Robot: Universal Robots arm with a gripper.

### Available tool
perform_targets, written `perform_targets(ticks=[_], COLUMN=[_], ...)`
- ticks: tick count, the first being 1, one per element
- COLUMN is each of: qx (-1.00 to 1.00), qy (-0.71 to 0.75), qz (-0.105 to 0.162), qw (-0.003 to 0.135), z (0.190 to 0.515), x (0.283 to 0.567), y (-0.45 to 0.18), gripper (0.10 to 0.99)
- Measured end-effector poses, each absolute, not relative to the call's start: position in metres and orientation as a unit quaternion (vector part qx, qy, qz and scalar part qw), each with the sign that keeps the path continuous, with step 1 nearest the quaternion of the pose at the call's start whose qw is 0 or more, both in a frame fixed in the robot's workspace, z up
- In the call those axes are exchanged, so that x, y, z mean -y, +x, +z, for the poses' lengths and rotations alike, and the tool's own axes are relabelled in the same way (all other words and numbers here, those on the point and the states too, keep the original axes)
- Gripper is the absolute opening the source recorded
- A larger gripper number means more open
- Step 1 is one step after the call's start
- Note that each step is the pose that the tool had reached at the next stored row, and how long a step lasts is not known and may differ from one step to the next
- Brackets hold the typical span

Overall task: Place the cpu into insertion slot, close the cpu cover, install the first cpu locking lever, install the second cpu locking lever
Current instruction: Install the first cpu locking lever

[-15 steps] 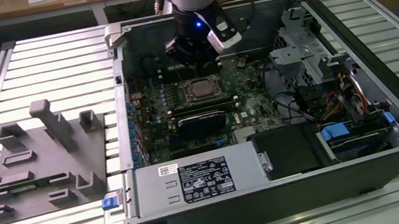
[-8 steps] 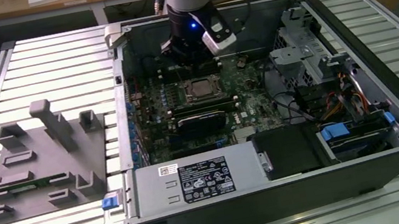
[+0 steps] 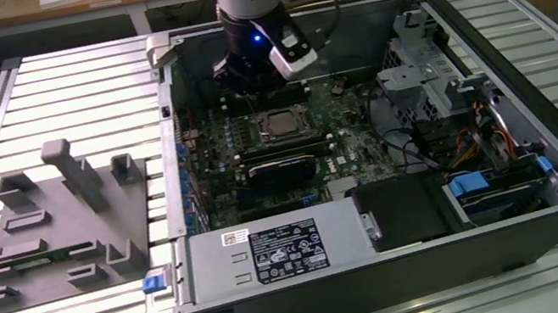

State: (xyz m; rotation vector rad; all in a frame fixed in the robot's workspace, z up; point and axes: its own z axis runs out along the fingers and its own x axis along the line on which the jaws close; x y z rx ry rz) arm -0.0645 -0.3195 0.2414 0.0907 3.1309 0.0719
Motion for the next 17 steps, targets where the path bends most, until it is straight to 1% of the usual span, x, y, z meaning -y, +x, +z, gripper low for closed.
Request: perform_targets(ticks=[12, 13, 17], qx=[-0.999, -0.999, -0.998], qy=[0.029, 0.029, 0.029], qz=[0.024, 0.026, 0.05], qw=[0.004, 0.004, 0.003], z=[0.241, 0.241, 0.241], x=[0.32, 0.32, 0.32], y=[-0.092, -0.094, -0.098], gripper=[0.106, 0.106, 0.106])
